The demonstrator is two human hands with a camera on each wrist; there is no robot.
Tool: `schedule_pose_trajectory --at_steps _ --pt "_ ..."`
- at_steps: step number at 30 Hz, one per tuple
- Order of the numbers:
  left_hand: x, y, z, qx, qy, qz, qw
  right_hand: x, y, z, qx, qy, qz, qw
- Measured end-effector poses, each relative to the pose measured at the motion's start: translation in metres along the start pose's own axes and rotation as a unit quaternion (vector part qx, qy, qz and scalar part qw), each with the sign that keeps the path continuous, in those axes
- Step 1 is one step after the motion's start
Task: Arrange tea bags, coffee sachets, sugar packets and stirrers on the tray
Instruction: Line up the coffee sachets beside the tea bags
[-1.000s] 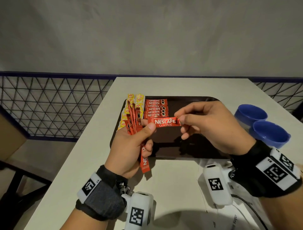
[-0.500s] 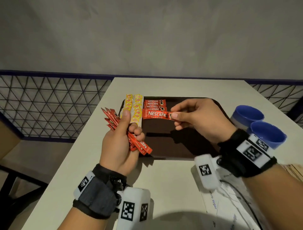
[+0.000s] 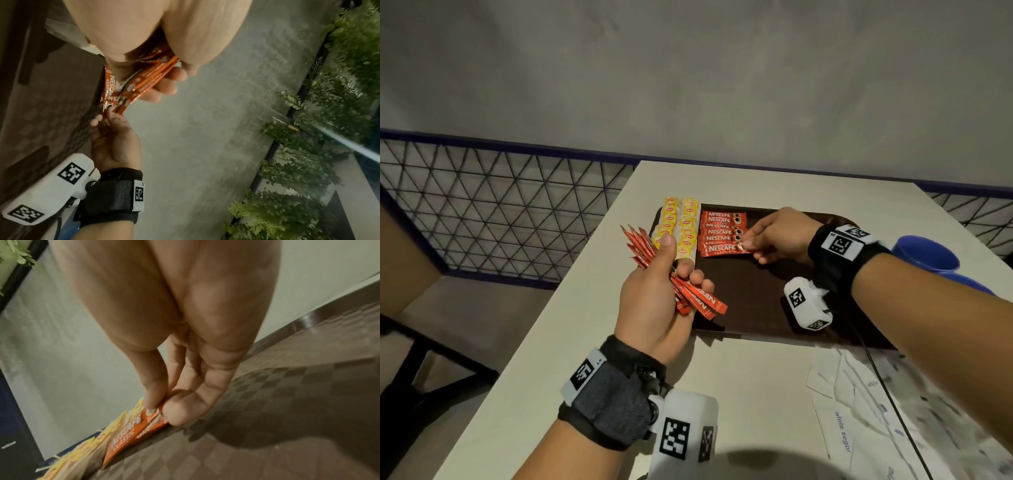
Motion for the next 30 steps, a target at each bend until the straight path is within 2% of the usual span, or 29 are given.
schedule_pose_trajectory --at_steps 18,30 --pt "0.0000 -0.0036 -0.0006 0.012 -0.016 0.005 1.000 0.0087 -0.0049 0.0084 -0.072 0.016 0.012 0.997" --pt "-0.0009 -0.0023 0.0033 0.017 -0.024 0.000 1.000 0.0095 -0.0041 0.0084 -0.067 0.030 0.015 0.997"
Point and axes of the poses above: each hand's wrist, its own x-axis towards the middle knuckle, its own z-axis out of the palm, y = z × x, the point moved 6 cm from there along x, towards the middle knuckle, and after that the axes turned 9 degrees about -y, right-handed, at the moved point
